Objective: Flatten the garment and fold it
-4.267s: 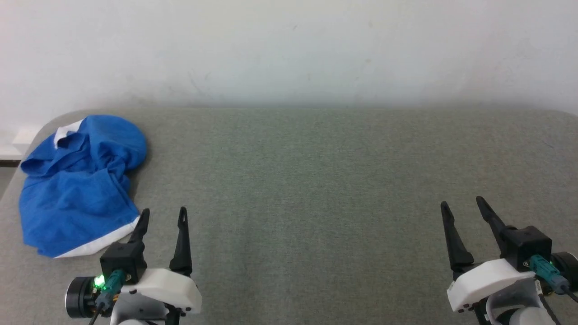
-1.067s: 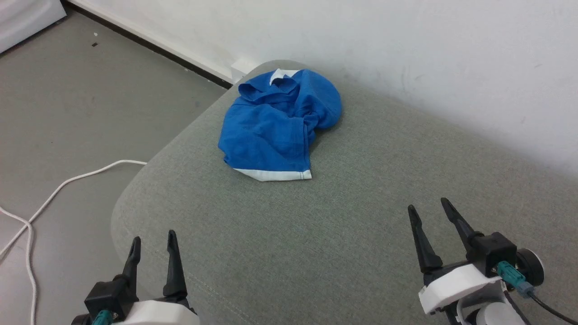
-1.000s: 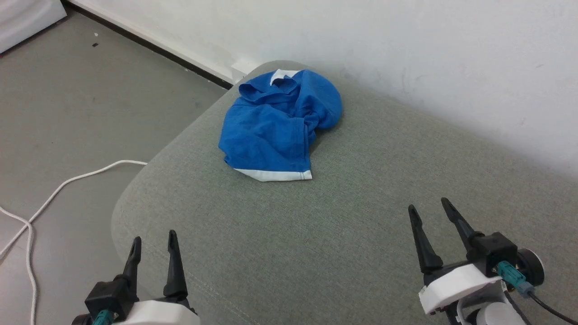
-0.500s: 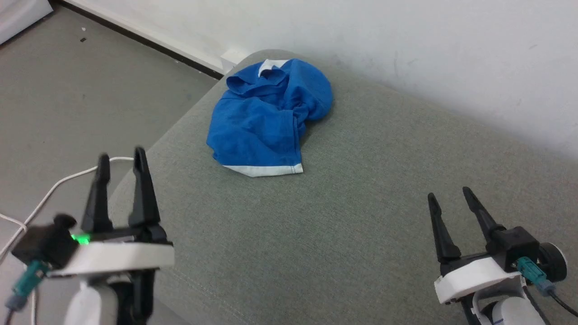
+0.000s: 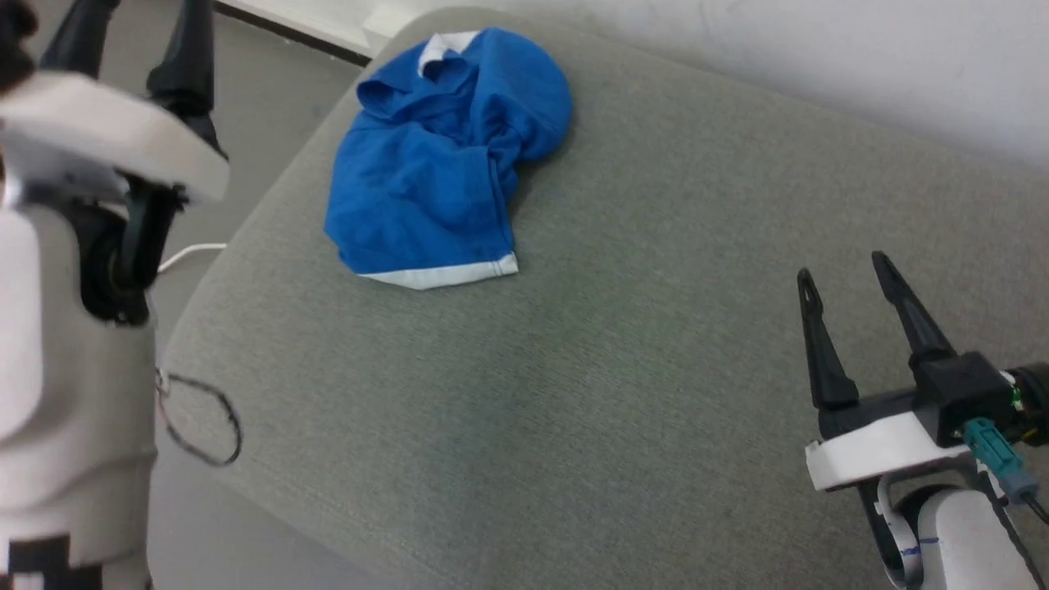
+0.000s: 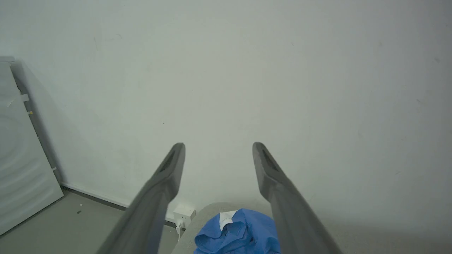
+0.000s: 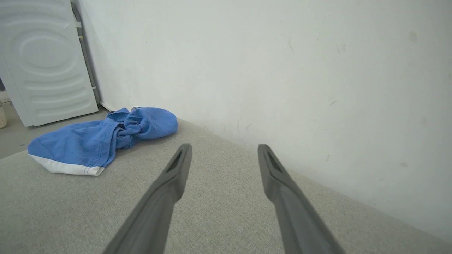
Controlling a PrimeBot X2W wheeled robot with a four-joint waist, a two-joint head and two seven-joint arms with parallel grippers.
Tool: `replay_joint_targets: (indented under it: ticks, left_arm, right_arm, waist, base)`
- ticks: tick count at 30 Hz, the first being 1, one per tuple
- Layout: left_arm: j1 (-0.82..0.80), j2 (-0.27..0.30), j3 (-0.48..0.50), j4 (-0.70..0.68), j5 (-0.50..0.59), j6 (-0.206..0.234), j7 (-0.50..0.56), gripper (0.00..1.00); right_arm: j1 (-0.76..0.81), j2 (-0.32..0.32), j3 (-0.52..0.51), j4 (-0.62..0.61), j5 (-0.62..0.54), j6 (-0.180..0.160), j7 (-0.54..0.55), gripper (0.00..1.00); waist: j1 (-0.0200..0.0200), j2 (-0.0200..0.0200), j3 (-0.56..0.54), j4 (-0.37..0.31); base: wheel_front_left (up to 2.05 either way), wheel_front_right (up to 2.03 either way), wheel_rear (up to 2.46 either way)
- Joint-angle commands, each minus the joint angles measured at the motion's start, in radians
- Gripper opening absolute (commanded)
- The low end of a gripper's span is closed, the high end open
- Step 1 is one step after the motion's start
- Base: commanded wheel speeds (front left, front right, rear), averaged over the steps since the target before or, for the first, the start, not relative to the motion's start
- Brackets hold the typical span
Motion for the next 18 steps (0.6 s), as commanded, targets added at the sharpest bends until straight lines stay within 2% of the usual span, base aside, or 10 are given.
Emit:
replay_joint_targets:
  ticks: [1, 9, 18]
  left_arm:
    - [-0.067, 0.022, -0.016, 0.075, -0.006, -0.018, 0.027, 1.00]
    - [-0.198, 0.111, -0.085, 0.335, -0.001, -0.055, 0.089, 1.00]
    - [-0.224, 0.129, -0.175, 0.473, -0.076, -0.065, 0.147, 1.00]
  right_arm:
    - [-0.023, 0.000, 0.012, -0.030, -0.017, -0.001, 0.016, 1.00]
    - [-0.068, -0.006, 0.054, -0.144, -0.058, -0.001, 0.062, 1.00]
    - [-0.090, -0.042, 0.058, -0.215, -0.067, -0.001, 0.100, 1.00]
  waist:
    - [-0.0003, 0.0000, 0.092, -0.065]
    - [-0.0003, 0.0000, 0.196, -0.158]
    - [-0.0003, 0.0000, 0.293, -0.210]
  base:
    - [0.00, 0.00, 0.00]
    - [0.00, 0.00, 0.00]
    - [0.00, 0.00, 0.00]
